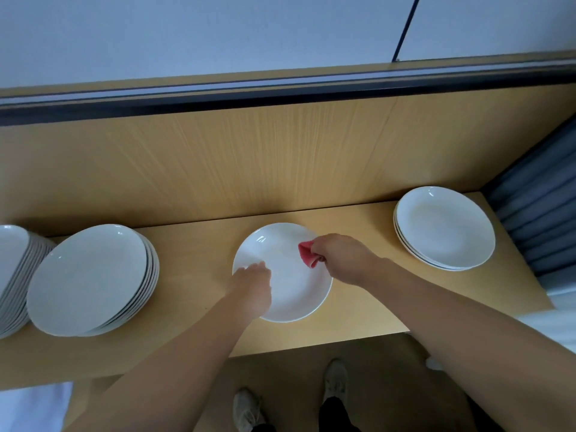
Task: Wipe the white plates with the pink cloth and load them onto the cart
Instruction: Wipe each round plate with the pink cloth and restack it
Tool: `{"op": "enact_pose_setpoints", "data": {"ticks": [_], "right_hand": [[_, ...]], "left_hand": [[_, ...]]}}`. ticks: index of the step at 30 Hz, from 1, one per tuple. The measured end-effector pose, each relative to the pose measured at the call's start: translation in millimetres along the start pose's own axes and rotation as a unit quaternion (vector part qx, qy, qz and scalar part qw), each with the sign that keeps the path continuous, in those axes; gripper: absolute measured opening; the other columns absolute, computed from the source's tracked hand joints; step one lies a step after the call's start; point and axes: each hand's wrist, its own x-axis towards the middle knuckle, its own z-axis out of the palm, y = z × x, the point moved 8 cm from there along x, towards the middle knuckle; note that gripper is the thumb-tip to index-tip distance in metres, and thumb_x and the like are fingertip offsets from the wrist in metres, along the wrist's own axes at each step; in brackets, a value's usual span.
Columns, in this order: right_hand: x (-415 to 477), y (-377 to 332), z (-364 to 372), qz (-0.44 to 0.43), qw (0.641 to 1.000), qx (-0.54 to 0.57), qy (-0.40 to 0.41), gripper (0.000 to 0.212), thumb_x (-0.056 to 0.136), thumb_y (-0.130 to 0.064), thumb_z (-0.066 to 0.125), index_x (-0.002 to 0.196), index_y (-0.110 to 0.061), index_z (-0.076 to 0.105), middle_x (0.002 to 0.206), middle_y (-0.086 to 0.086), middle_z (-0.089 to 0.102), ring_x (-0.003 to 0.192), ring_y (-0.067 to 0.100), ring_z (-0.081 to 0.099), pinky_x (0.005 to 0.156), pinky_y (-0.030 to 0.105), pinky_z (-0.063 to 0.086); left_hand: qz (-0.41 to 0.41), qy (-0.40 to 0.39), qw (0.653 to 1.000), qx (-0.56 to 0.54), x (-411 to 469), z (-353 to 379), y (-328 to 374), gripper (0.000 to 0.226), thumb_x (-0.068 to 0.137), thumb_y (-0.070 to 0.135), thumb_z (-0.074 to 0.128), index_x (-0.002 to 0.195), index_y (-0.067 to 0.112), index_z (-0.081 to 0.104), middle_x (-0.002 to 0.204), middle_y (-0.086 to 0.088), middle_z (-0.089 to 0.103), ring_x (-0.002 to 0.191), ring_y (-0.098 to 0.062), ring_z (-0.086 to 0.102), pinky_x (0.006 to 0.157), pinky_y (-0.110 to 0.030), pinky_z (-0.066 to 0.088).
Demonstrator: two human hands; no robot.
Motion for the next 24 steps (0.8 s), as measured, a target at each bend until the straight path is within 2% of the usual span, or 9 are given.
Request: {"op": "enact_pose_setpoints", "data": {"ticks": [2, 5, 7, 9, 11, 14, 20, 24], "right_hand": [[-11, 7, -14, 0.005, 0.999, 0.014, 0.031, 0.033, 0.087, 0.003, 0.043, 0.095, -0.019, 0.066, 0.098, -0.014, 0.062, 0.094, 0.012, 0.054, 0.073, 0.019, 0.038], [-21, 19, -27, 0.012, 0.998, 0.010, 0.066, 0.029, 0.091, -0.001, 0.043, 0.099, -0.014, 0.067, 0.097, -0.010, 0.059, 0.086, 0.012, 0.048, 0.068, 0.019, 0.032], [-25, 26, -31, 0.016, 0.997, 0.011, 0.076, 0.029, 0.087, 0.002, 0.044, 0.097, -0.016, 0.065, 0.093, -0.010, 0.057, 0.084, 0.013, 0.050, 0.063, 0.019, 0.030], [-26, 33, -30, 0.020, 0.997, 0.007, 0.076, 0.027, 0.085, 0.002, 0.046, 0.096, -0.015, 0.064, 0.095, -0.006, 0.061, 0.088, 0.019, 0.055, 0.064, 0.024, 0.032], [-28, 37, -28, 0.022, 0.997, -0.001, 0.073, 0.024, 0.086, -0.001, 0.047, 0.098, -0.014, 0.063, 0.100, -0.001, 0.064, 0.087, 0.020, 0.055, 0.066, 0.027, 0.034], [-32, 41, -28, 0.019, 0.997, 0.004, 0.069, 0.023, 0.086, -0.001, 0.047, 0.097, -0.015, 0.063, 0.099, -0.001, 0.063, 0.083, 0.018, 0.051, 0.065, 0.027, 0.033], [-39, 46, -35, 0.010, 0.997, 0.019, 0.071, 0.024, 0.083, 0.000, 0.047, 0.094, -0.014, 0.062, 0.098, 0.000, 0.065, 0.087, 0.022, 0.058, 0.071, 0.033, 0.048], [-43, 44, -46, 0.007, 0.997, 0.021, 0.078, 0.024, 0.084, 0.001, 0.047, 0.095, -0.013, 0.063, 0.097, 0.000, 0.064, 0.086, 0.022, 0.056, 0.067, 0.030, 0.044]], "left_hand": [[0.021, 0.047, 0.999, 0.018, -6, -10, 20, 0.033, 0.100, 0.030, 0.037, 0.125, 0.014, 0.050, 0.126, 0.000, 0.050, 0.112, -0.022, 0.051, 0.088, -0.032, 0.039], [0.068, 0.073, 0.995, -0.025, -12, -3, 57, 0.037, 0.100, 0.039, 0.034, 0.122, 0.014, 0.048, 0.122, -0.001, 0.052, 0.103, -0.021, 0.053, 0.079, -0.033, 0.041], [0.064, 0.058, 0.996, -0.036, -13, 9, 75, 0.049, 0.099, 0.046, 0.035, 0.133, 0.013, 0.041, 0.138, -0.007, 0.044, 0.118, -0.026, 0.050, 0.089, -0.040, 0.045], [0.033, 0.010, 0.999, -0.028, -11, 24, 84, 0.065, 0.097, 0.049, 0.040, 0.146, 0.010, 0.026, 0.154, -0.014, 0.022, 0.138, -0.035, 0.031, 0.101, -0.050, 0.040], [0.010, -0.023, 1.000, -0.010, -11, 30, 90, 0.068, 0.097, 0.034, 0.045, 0.151, 0.007, 0.013, 0.159, -0.018, 0.007, 0.145, -0.039, 0.015, 0.106, -0.053, 0.037], [-0.004, -0.037, 0.999, 0.001, -10, 29, 96, 0.065, 0.095, 0.005, 0.043, 0.151, 0.001, 0.011, 0.159, -0.023, 0.003, 0.146, -0.041, 0.010, 0.106, -0.050, 0.040], [-0.012, -0.050, 0.998, 0.045, -12, 33, 103, 0.061, 0.096, 0.001, 0.037, 0.150, -0.006, 0.009, 0.158, -0.026, 0.005, 0.146, -0.043, 0.011, 0.104, -0.052, 0.042], [0.010, -0.024, 0.998, 0.057, -16, 12, 105, 0.056, 0.096, 0.002, 0.037, 0.149, -0.005, 0.019, 0.156, -0.024, 0.018, 0.142, -0.039, 0.027, 0.107, -0.047, 0.041]]}}
